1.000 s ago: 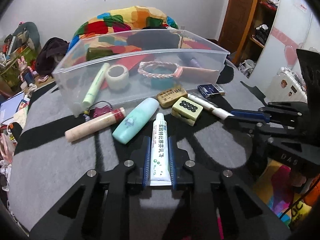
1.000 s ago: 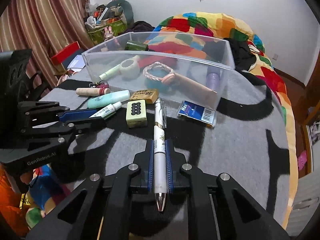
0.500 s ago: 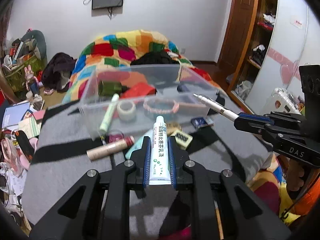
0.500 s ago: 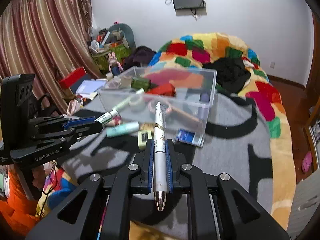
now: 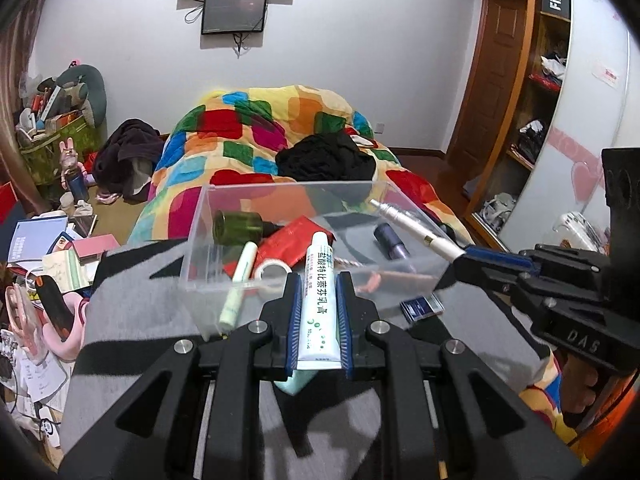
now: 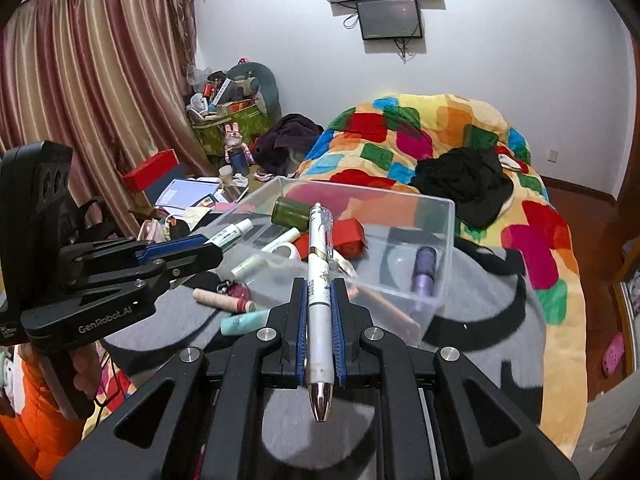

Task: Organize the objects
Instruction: 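Lower toothpaste tube into box with left tool while right tool drops pen in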

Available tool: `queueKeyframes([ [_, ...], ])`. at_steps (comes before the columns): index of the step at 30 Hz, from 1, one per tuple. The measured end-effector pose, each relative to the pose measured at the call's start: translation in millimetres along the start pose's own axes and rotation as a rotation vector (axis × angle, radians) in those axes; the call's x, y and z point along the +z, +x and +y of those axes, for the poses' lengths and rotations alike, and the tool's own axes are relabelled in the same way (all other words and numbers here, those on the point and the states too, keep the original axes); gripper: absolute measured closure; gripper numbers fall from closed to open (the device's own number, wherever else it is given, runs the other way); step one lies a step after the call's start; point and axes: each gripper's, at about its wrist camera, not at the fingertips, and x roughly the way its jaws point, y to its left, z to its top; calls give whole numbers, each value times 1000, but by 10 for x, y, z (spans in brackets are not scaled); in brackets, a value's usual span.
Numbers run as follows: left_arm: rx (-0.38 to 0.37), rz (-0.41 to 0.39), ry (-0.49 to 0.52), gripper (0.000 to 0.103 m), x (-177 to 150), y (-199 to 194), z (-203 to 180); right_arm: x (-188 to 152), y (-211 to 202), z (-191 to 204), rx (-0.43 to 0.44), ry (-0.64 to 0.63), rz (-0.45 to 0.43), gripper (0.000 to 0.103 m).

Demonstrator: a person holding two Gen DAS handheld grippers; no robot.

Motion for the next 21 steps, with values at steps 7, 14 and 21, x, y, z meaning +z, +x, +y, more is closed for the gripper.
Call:
queueKeyframes([
  [7,18,9,-29,86,176,204,98,149,254,-28,-13,-18,12,93],
  [14,29,48,-68,86,292,478,234,297,626,-124,19,-30,63,93],
  [21,42,105,-82,86,344,780,329,356,997,-287,31,2,134,93],
])
